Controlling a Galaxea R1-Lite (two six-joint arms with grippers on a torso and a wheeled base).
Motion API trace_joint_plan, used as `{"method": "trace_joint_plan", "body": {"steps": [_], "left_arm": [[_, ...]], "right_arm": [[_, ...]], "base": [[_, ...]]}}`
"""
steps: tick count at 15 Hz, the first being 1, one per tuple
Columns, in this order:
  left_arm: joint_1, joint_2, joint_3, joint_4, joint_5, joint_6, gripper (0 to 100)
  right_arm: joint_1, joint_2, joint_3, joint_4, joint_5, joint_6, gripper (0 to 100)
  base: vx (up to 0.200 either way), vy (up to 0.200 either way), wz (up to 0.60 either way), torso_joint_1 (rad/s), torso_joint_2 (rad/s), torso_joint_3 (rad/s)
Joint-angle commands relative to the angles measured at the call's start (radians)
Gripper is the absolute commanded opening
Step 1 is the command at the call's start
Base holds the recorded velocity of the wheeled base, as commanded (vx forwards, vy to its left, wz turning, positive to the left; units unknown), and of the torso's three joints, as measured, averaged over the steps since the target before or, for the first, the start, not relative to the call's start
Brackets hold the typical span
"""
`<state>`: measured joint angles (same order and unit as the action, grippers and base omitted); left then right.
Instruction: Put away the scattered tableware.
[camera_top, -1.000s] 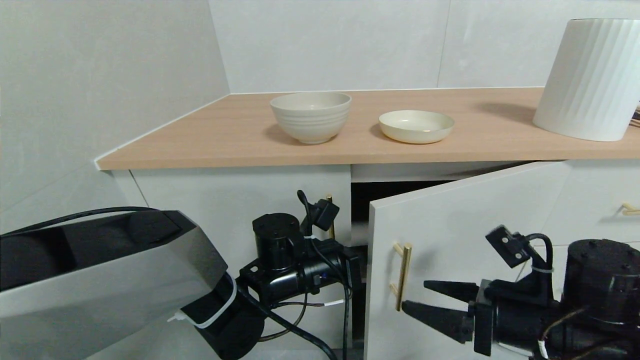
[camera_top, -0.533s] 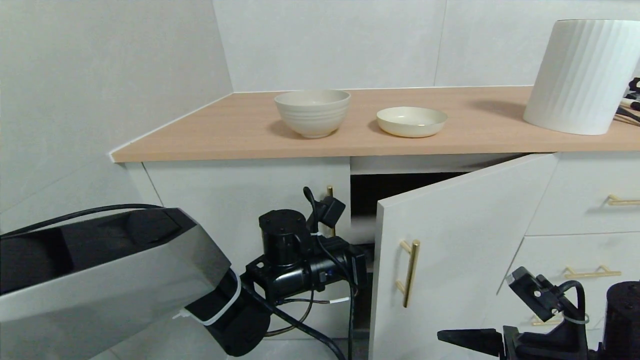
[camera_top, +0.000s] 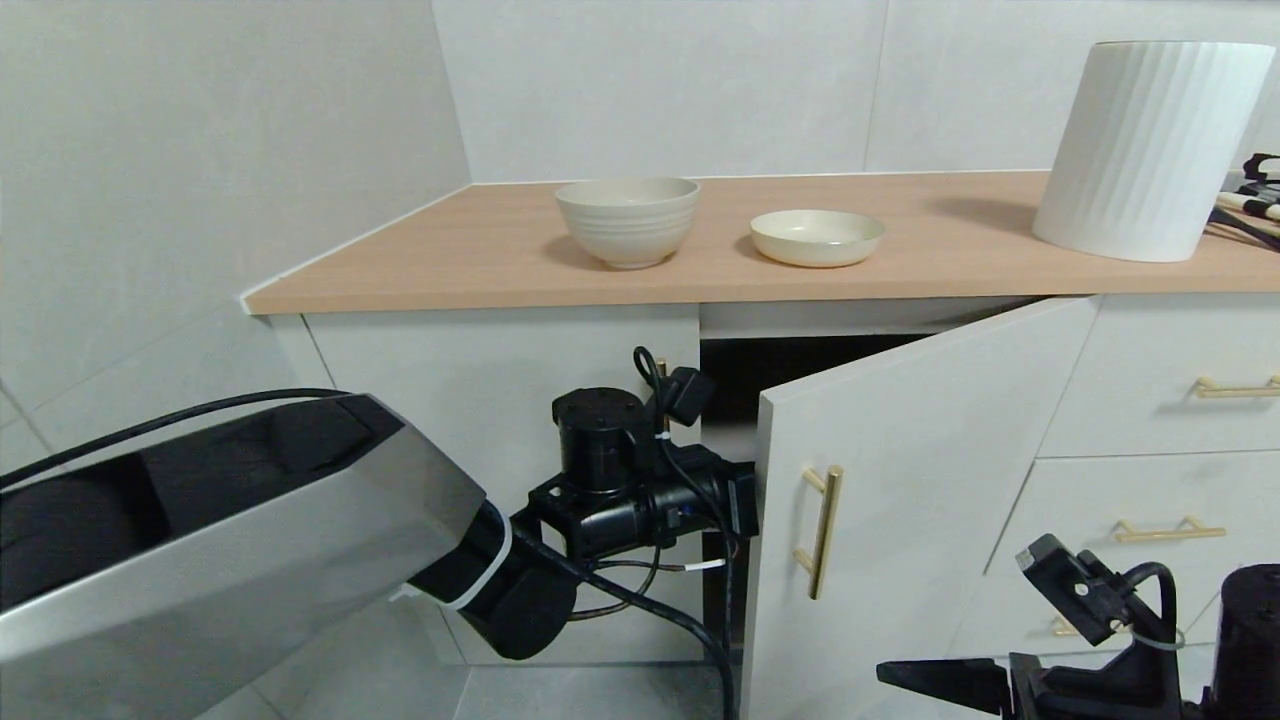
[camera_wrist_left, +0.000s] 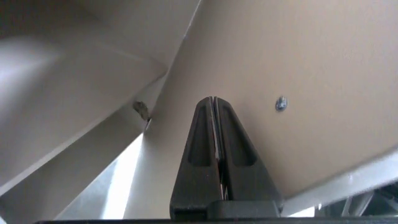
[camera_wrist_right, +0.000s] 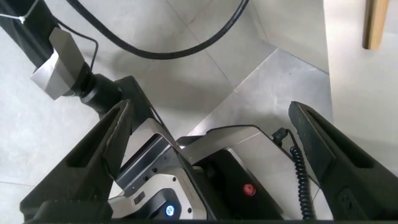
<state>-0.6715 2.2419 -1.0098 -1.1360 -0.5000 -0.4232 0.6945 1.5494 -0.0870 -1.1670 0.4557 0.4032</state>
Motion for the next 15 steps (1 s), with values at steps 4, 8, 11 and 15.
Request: {"method": "trace_joint_plan", "body": {"steps": [4, 8, 11, 15], "left_arm": [[-0.007, 0.004, -0.021, 0.015, 0.001, 0.000, 0], [-0.007, 0.010, -0.084, 0.081, 0.001, 0.000, 0], [-0.007, 0.010, -0.087, 0.091, 0.001, 0.000, 0], [-0.010, 0.015, -0.107, 0.108, 0.003, 0.000, 0]], "right_arm": [[0.014, 0.000, 0.001, 0.000, 0.000, 0.000, 100], [0.020, -0.003, 0.003, 0.000, 0.000, 0.000, 100], [0.020, -0.005, 0.003, 0.000, 0.000, 0.000, 100], [0.020, -0.005, 0.003, 0.000, 0.000, 0.000, 100]], "base": [[-0.200, 0.000, 0.00, 0.007, 0.00, 0.000], [-0.050, 0.000, 0.00, 0.001, 0.00, 0.002], [0.000, 0.000, 0.00, 0.000, 0.00, 0.000], [-0.150, 0.000, 0.00, 0.002, 0.00, 0.001]]}}
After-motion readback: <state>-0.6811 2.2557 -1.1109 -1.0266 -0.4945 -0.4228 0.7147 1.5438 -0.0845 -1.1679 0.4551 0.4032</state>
